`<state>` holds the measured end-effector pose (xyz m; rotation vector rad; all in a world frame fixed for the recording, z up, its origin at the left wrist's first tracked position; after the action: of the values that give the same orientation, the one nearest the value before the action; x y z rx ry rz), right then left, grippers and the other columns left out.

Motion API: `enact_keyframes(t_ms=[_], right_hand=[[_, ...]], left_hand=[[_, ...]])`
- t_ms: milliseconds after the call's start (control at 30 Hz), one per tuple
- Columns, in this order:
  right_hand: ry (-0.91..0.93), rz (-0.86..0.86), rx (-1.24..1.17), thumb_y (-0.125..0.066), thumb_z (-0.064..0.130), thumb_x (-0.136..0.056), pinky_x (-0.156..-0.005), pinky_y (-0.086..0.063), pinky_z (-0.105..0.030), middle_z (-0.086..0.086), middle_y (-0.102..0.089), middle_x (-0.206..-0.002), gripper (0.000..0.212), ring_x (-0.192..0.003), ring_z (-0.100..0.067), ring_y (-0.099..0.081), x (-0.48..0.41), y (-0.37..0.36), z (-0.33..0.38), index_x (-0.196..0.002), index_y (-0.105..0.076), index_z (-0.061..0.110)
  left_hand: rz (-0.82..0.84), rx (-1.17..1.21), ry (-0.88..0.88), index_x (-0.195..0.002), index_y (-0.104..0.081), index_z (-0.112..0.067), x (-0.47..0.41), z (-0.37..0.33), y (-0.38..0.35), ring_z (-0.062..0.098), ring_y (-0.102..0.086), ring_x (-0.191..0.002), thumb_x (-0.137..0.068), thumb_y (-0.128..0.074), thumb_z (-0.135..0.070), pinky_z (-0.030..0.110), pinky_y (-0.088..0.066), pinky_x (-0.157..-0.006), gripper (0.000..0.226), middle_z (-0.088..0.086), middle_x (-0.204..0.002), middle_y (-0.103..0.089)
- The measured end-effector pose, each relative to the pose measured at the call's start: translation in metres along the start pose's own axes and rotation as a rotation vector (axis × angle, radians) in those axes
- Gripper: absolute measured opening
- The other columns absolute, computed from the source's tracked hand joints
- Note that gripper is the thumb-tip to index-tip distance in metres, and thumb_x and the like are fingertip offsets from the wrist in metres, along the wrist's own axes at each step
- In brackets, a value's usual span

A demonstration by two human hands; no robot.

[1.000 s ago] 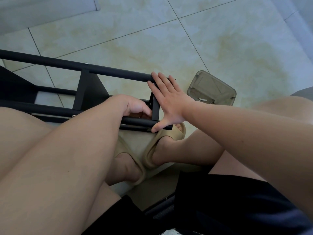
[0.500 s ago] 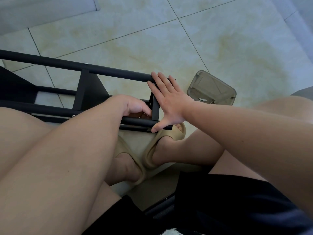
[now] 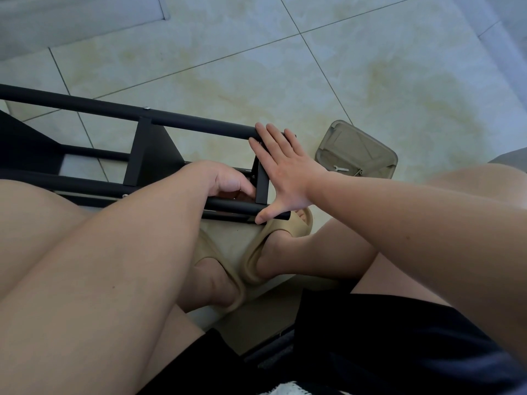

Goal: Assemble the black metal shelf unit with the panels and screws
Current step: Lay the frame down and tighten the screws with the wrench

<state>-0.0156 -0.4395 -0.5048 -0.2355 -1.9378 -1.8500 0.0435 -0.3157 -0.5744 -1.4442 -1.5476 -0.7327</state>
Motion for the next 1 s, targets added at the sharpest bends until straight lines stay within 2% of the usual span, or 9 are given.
enact_keyframes(t_ms=[67,133,200,300,400,467,633,833,1000], right_hand=[[-0.001,0.0,0.003,-0.038,0.105,-0.05,-0.124,0.01,-0.052,-0.021,0.024,-0.164,0.157,-0.153,-0.037,0.021,-0.0001,-0.0003,-0.0002,-0.159,0.011,0.004],[-0.002,0.0,0.004,-0.039,0.105,-0.051,-0.124,0.01,-0.052,-0.021,0.023,-0.164,0.157,-0.153,-0.037,0.021,0.0001,-0.0005,-0.0002,-0.159,0.011,0.004],[-0.004,0.001,0.006,-0.036,0.105,-0.05,-0.124,0.01,-0.053,-0.021,0.023,-0.164,0.157,-0.153,-0.037,0.021,0.0003,-0.0006,0.0,-0.159,0.011,0.004],[-0.005,0.001,0.003,-0.036,0.105,-0.05,-0.124,0.01,-0.053,-0.021,0.023,-0.164,0.156,-0.153,-0.037,0.021,0.0003,-0.0009,0.0007,-0.16,0.01,0.004],[-0.005,-0.001,0.002,-0.039,0.105,-0.051,-0.124,0.01,-0.053,-0.022,0.023,-0.164,0.156,-0.153,-0.038,0.021,0.0002,-0.0006,-0.0001,-0.16,0.01,0.004],[-0.003,-0.001,-0.001,-0.04,0.105,-0.051,-0.124,0.01,-0.053,-0.021,0.023,-0.164,0.156,-0.153,-0.038,0.021,0.0003,-0.0006,-0.0002,-0.159,0.01,0.004],[-0.004,0.001,-0.004,-0.04,0.105,-0.05,-0.124,0.01,-0.052,-0.021,0.023,-0.164,0.157,-0.153,-0.037,0.021,0.0,-0.0011,0.0001,-0.16,0.01,0.004],[-0.001,-0.006,-0.004,-0.042,0.105,-0.051,-0.124,0.009,-0.053,-0.021,0.022,-0.165,0.157,-0.153,-0.037,0.02,0.0005,-0.0018,0.0004,-0.16,0.01,0.004],[-0.001,-0.005,-0.002,-0.039,0.105,-0.05,-0.124,0.009,-0.053,-0.021,0.023,-0.164,0.157,-0.153,-0.037,0.021,0.0003,-0.0015,0.0004,-0.159,0.011,0.004]], left_hand=[[-0.032,-0.017,-0.018,-0.092,-0.079,-0.011,0.001,-0.0013,-0.0004,0.023,-0.07,-0.083,-0.09,-0.063,-0.019,0.028,-0.056,-0.074,0.018,0.008,-0.092,-0.076],[-0.032,-0.014,-0.018,-0.114,-0.072,-0.004,0.0019,-0.001,-0.0007,0.029,-0.069,-0.1,-0.09,-0.063,-0.018,0.037,-0.055,-0.092,0.029,0.015,-0.109,-0.074],[-0.021,-0.008,-0.021,-0.121,-0.069,-0.002,0.0006,-0.0002,-0.0012,0.031,-0.067,-0.104,-0.09,-0.062,-0.017,0.04,-0.051,-0.098,0.035,0.017,-0.116,-0.072],[0.007,0.055,-0.03,-0.112,-0.073,-0.001,-0.0026,0.0012,-0.0003,0.028,-0.068,-0.092,-0.09,-0.059,-0.014,0.034,-0.055,-0.085,0.028,0.016,-0.104,-0.073],[0.005,0.099,-0.016,-0.071,-0.079,-0.013,-0.0057,0.002,0.0019,0.018,-0.068,-0.063,-0.09,-0.057,-0.013,0.023,-0.054,-0.059,0.029,0.005,-0.073,-0.072],[0.009,0.094,0.015,-0.059,-0.076,-0.015,-0.004,0.0027,0.0008,0.016,-0.067,-0.057,-0.09,-0.058,-0.017,0.023,-0.052,-0.058,0.035,0.002,-0.067,-0.071],[0.007,0.021,0.026,-0.077,-0.076,-0.01,0.0003,0.0008,-0.0016,0.024,-0.066,-0.074,-0.091,-0.061,-0.02,0.033,-0.051,-0.08,0.022,0.008,-0.082,-0.073],[0.005,0.03,0.002,-0.091,-0.075,-0.007,-0.0001,-0.0002,-0.0014,0.027,-0.066,-0.085,-0.092,-0.06,-0.017,0.036,-0.051,-0.089,0.017,0.011,-0.09,-0.074],[0.047,0.07,-0.03,-0.098,-0.075,-0.009,-0.0029,0.0016,-0.0003,0.024,-0.07,-0.083,-0.092,-0.058,-0.013,0.032,-0.054,-0.083,0.019,0.009,-0.093,-0.076]])
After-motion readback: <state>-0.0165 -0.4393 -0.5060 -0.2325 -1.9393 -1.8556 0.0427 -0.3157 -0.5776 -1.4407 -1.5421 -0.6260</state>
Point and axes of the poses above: each hand's wrist, its own x-axis away from the middle knuckle, its own y-axis out of the back of the hand, z = x × y, the point moved 4 cm from there along -x, towards the middle knuckle
